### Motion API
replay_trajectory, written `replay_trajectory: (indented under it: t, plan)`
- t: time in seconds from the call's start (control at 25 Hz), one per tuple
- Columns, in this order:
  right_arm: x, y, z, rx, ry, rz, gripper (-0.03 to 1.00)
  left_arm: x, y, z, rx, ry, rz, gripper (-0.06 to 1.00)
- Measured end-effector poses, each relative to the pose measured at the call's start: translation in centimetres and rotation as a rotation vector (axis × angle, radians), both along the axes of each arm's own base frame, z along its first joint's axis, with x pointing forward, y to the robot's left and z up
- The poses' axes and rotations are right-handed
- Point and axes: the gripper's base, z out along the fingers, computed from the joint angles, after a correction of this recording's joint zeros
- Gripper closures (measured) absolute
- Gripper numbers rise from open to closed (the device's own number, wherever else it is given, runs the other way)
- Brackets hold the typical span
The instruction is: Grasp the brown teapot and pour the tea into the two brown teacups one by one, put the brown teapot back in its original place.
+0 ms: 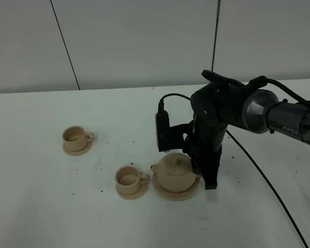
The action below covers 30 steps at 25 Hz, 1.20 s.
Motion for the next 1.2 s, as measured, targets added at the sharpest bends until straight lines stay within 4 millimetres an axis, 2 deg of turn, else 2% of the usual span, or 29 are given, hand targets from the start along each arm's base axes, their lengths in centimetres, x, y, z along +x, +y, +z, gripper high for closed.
replay_trajectory:
  t: [1.2]
  plan:
    - [0.07,0.04,-0.43,-0.011,0.000,0.036,0.72,0.00,0.00,0.00,0.000,0.000,0.000,0.70]
